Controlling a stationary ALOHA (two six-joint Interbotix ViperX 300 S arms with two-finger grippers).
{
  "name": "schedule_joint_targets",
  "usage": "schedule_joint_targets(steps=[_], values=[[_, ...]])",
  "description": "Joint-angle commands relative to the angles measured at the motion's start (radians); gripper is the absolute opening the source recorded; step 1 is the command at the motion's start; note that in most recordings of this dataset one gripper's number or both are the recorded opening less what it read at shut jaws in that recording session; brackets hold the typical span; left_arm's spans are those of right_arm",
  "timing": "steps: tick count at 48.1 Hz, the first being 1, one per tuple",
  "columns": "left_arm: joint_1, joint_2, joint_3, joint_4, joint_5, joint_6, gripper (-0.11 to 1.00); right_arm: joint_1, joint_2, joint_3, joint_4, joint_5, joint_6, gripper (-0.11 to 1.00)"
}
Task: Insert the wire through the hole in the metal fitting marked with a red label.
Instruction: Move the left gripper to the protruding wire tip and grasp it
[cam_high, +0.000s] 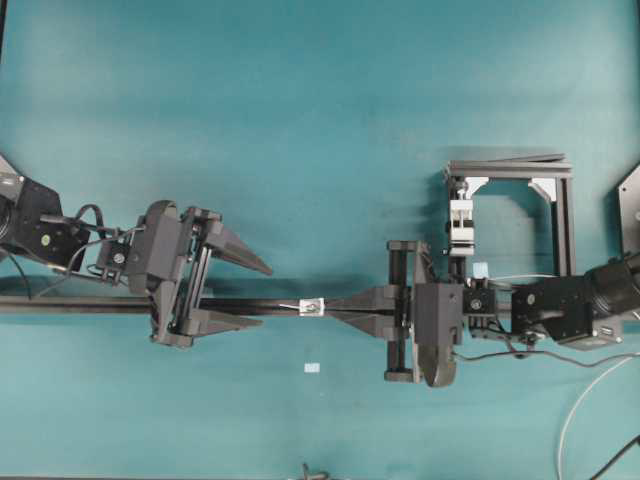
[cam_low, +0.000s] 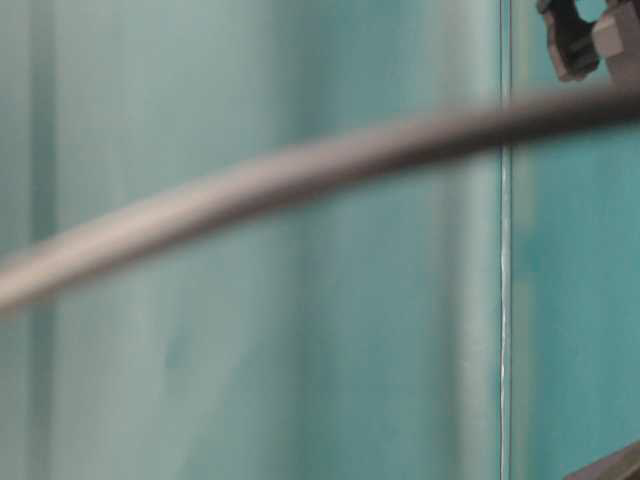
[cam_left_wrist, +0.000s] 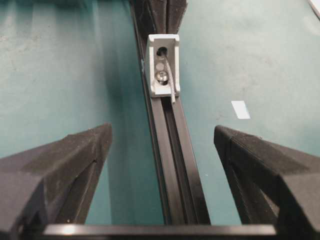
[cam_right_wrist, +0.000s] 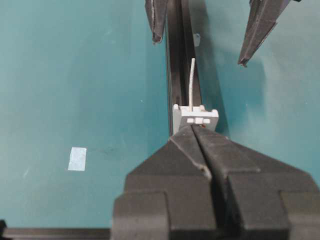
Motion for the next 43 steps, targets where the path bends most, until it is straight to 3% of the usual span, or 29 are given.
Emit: schedule_joint_targets(steps=[1, 32, 43], values=[[-0.003, -0.018, -0.021, 0.002, 0.008, -0.002, 0.8, -0.002, -0.015, -0.017, -0.005, -0.005, 0.0, -0.01], [-0.003, -0.017, -0.11, 0.0, 0.097, -0.002, 0.61, -0.002, -0.015, -0.02, -0.006, 0.011, 0.0, -0.01], [-0.003, -0.017, -0.115, 0.002, 0.11, -0.021, 0.37, -0.002, -0.014, -0.02, -0.005, 0.011, 0.0, -0.01]])
